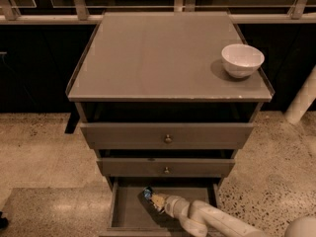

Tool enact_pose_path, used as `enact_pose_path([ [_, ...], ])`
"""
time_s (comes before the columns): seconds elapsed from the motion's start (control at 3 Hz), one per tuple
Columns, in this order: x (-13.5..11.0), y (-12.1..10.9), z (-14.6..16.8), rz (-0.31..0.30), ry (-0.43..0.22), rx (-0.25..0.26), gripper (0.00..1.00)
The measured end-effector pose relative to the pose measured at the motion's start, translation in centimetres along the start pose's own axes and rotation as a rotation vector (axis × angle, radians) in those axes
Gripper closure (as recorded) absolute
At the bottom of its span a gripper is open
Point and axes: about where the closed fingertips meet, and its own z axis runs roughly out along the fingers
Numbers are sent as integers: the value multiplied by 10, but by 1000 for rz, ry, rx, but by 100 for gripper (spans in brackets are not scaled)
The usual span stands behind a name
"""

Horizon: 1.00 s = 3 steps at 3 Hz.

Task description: Place redbull can into bottom drawer

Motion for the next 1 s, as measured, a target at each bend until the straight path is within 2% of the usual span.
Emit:
enact_pose_path([
  [0.67, -2, -1, 2, -21, -8, 7, 35],
  [1.0, -10, -19, 12, -12, 17, 53, 11],
])
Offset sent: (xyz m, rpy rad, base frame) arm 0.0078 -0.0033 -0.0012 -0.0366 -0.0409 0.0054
